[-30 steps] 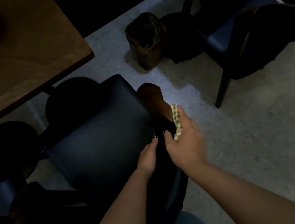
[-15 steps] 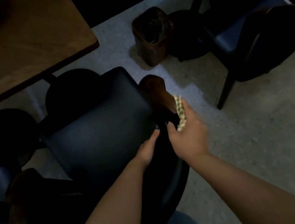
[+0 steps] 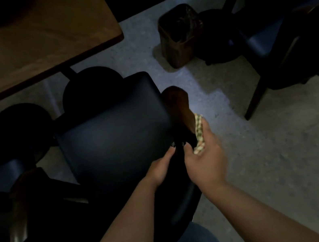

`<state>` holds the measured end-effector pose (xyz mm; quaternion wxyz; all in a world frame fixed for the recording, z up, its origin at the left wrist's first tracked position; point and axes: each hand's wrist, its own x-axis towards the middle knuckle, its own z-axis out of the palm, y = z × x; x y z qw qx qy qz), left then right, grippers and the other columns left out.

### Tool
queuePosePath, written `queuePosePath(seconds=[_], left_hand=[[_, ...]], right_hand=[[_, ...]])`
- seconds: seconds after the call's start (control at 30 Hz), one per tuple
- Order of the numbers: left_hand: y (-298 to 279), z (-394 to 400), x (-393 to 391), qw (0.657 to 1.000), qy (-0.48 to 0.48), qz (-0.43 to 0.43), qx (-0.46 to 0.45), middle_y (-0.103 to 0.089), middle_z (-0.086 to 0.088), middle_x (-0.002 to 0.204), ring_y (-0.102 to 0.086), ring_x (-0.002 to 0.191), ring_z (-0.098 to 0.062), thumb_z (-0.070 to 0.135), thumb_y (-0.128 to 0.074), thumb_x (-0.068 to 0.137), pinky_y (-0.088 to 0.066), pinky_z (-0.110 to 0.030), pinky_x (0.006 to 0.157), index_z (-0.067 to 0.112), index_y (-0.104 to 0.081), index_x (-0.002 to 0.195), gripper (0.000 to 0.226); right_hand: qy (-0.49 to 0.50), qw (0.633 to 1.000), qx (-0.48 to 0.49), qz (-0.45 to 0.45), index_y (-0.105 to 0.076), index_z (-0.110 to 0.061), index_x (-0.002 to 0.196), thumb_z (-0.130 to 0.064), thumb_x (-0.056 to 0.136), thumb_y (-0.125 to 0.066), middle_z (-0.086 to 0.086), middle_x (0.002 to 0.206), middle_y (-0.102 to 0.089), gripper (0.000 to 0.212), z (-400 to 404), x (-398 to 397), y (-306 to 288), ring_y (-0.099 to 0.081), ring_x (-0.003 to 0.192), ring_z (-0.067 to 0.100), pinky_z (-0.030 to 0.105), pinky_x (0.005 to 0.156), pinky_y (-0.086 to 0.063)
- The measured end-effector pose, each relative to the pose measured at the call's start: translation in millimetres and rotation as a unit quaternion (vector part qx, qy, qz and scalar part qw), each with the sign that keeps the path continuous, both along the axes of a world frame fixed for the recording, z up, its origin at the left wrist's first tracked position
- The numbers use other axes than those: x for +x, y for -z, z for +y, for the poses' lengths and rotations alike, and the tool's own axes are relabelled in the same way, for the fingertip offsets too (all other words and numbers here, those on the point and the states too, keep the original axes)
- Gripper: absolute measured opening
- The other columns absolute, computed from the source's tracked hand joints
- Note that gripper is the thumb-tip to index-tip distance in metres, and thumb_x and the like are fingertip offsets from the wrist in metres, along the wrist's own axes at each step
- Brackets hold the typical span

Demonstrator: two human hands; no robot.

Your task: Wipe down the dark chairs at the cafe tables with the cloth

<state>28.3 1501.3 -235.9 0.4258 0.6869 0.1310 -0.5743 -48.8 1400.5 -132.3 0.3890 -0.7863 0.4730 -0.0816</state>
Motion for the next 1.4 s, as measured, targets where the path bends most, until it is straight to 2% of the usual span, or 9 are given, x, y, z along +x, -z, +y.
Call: queuePosePath(seconds=[0.13,0.27,0.5,0.7,0.8,0.93,1.13,1.27,1.4], left_hand=[[3,11,5,0.999,-0.031,0.0,-0.015,-0.076,0.01,0.094,-0.072,0.088,-0.007,0.081,-0.072,0.042,-0.051,-0.026,0.081,0.04,-0.079,0.077,0.055],[3,13,20,0.997,-0.057,0.009,-0.047,-0.075,0.005,0.103,-0.071,0.094,-0.01,0.08,-0.079,0.037,-0.05,-0.024,0.078,0.035,-0.08,0.089,0.069],[-3,1,50,0.999,-0.044,-0.011,-0.021,-0.076,0.009,0.092,-0.072,0.086,-0.006,0.078,-0.068,0.049,-0.05,-0.024,0.074,0.036,-0.08,0.076,0.05],[-6,0,62,0.999,-0.037,-0.027,-0.01,-0.076,0.01,0.09,-0.071,0.088,-0.01,0.08,-0.063,0.05,-0.051,-0.028,0.084,0.041,-0.078,0.07,0.047],[-13,0,64,0.999,-0.003,-0.048,0.004,-0.073,0.009,0.093,-0.068,0.09,-0.011,0.079,-0.056,0.064,-0.049,-0.028,0.084,0.034,-0.078,0.073,0.051],[-21,4,63,0.985,0.085,-0.136,0.065,-0.067,-0.006,0.108,-0.061,0.094,-0.017,0.041,-0.046,0.099,-0.04,-0.022,0.075,0.015,-0.071,0.103,0.036],[-73,12,63,0.989,0.003,-0.144,0.017,-0.068,-0.002,0.105,-0.065,0.09,-0.013,0.017,-0.06,0.092,-0.048,-0.02,0.074,0.014,-0.063,0.124,0.032],[-131,15,62,0.979,-0.052,-0.19,-0.056,-0.071,0.002,0.102,-0.068,0.088,-0.006,0.017,-0.06,0.092,-0.049,-0.013,0.066,0.019,-0.064,0.115,0.024],[-197,25,47,0.956,-0.092,-0.246,-0.131,-0.072,0.009,0.098,-0.068,0.081,0.006,0.015,-0.054,0.096,-0.045,-0.006,0.058,0.027,-0.062,0.106,0.018]], right_hand=[[0.008,1.0,0.005,-0.019,-0.028,-0.03,0.148,-0.021,0.084,-0.066,-0.002,0.134,-0.049,0.075,13,5,0,-0.046,0.118,0.009,0.014,0.089,-0.03],[0.007,1.0,0.012,-0.021,-0.027,-0.032,0.148,-0.022,0.085,-0.065,-0.003,0.137,-0.047,0.075,16,22,-2,-0.047,0.119,0.012,0.015,0.09,-0.032],[-0.011,1.0,0.02,-0.007,-0.023,-0.036,0.149,-0.027,0.086,-0.062,-0.005,0.137,-0.044,0.074,0,57,-4,-0.049,0.117,0.013,0.026,0.096,-0.041],[-0.011,1.0,0.012,-0.012,-0.023,-0.037,0.148,-0.028,0.087,-0.062,-0.007,0.136,-0.044,0.073,2,70,-5,-0.05,0.113,0.011,0.017,0.086,-0.036],[-0.005,1.0,0.003,-0.013,-0.025,-0.036,0.147,-0.029,0.087,-0.061,-0.006,0.133,-0.046,0.07,1,71,-4,-0.052,0.11,0.013,0.019,0.083,-0.036],[-0.004,1.0,0.017,-0.014,-0.028,-0.035,0.147,-0.028,0.091,-0.055,-0.003,0.132,-0.047,0.062,1,72,-6,-0.053,0.11,0.017,0.022,0.082,-0.037],[-0.015,0.997,0.067,-0.031,-0.032,-0.024,0.147,-0.019,0.096,-0.049,0.003,0.133,-0.045,0.054,-6,64,-34,-0.047,0.112,0.012,0.015,0.087,-0.031],[-0.01,0.992,0.065,-0.108,-0.048,-0.018,0.123,-0.014,0.087,-0.059,0.002,0.122,-0.047,0.038,-10,55,-74,-0.044,0.089,-0.008,0.002,0.075,-0.034],[0.022,0.972,0.174,-0.16,-0.05,-0.03,0.093,-0.018,0.082,-0.063,0.007,0.097,-0.063,0.021,-7,40,-127,-0.06,0.072,0.014,0.023,0.055,-0.043]])
